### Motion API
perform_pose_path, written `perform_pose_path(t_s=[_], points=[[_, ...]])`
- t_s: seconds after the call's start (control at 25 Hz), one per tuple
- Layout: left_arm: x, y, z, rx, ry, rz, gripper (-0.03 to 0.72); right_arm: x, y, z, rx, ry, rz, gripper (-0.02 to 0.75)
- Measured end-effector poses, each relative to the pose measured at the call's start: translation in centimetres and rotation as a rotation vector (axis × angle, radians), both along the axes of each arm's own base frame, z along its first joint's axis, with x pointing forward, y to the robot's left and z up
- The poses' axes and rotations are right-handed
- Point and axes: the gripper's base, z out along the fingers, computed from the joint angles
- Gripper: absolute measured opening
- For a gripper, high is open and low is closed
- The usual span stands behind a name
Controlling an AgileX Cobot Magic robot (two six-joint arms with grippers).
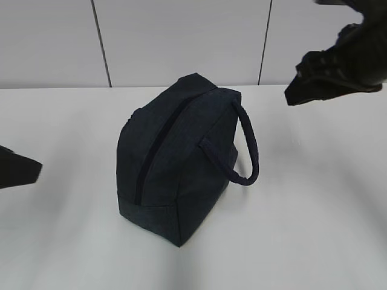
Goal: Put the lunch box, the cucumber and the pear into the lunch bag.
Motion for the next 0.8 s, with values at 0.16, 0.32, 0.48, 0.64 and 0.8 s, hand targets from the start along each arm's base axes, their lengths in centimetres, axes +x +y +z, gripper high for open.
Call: perform_pose_path(t_s=[0.16, 0.32, 0.48, 0.64, 0.8], points=[[-3.5, 1.8, 1.9, 0.031, -0.051, 0.096, 0.356, -5.1, -1.4, 0.4, -0.024, 0.003, -0.048, 0.485], [-7.0, 3.4, 2.8, 0.070, -0.079, 0.171, 0.319, -10.0, -3.4, 0.1, -0.118, 0.061, -0.133, 0.485], [-9.9, 4.4, 3.6, 0.037, -0.164, 0.210, 0.311, -14.6, -5.1, 0.3, -0.181, 0.057, -0.194, 0.485], [-12.1, 5.0, 3.8, 0.015, -0.204, 0.230, 0.308, -19.2, -6.1, 0.7, -0.162, -0.021, -0.215, 0.484], [-13.2, 5.6, 3.8, 0.039, -0.229, 0.242, 0.308, -22.8, -6.8, -0.2, -0.138, -0.112, -0.225, 0.484]])
